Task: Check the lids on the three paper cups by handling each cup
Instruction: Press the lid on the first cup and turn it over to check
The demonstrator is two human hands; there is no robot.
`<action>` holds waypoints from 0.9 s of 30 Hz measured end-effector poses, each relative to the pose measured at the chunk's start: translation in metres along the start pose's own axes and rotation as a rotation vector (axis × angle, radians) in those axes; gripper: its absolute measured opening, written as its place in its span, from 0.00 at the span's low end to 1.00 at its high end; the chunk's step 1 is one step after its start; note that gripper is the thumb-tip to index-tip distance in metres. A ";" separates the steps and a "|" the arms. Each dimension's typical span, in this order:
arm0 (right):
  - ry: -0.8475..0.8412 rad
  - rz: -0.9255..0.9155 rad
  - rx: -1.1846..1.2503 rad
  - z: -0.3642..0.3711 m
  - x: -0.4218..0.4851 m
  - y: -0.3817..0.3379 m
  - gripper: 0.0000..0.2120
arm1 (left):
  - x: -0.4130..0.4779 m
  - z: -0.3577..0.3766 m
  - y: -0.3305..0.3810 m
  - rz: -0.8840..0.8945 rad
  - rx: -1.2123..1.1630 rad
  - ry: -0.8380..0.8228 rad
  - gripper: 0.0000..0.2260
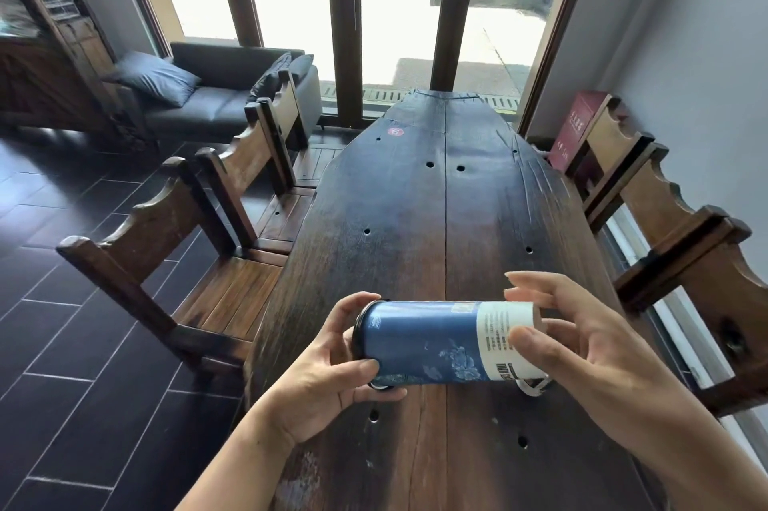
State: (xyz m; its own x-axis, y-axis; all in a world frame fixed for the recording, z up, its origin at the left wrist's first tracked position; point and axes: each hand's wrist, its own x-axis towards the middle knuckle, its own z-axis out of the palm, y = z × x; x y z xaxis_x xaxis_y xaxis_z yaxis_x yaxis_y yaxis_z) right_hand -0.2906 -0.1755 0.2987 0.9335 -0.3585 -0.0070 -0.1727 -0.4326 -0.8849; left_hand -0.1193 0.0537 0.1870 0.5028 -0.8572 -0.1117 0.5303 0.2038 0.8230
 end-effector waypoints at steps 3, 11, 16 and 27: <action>0.013 0.042 0.138 0.001 0.003 0.000 0.26 | 0.000 0.001 -0.002 0.048 -0.039 0.011 0.32; 0.037 0.061 0.146 0.002 0.004 0.005 0.19 | 0.000 0.002 -0.001 0.034 -0.072 -0.006 0.37; 0.014 -0.012 0.001 -0.004 0.000 0.002 0.23 | 0.005 0.001 0.007 -0.097 -0.050 -0.018 0.41; -0.083 -0.026 -0.034 -0.002 -0.005 -0.003 0.28 | 0.014 -0.002 0.005 -0.208 -0.036 -0.027 0.35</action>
State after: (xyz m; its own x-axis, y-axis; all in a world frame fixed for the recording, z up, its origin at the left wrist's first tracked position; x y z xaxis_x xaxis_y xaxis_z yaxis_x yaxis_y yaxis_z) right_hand -0.2949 -0.1742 0.3026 0.9604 -0.2775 -0.0245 -0.1578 -0.4692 -0.8689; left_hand -0.1087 0.0439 0.1887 0.3612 -0.8950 -0.2618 0.6452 0.0372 0.7631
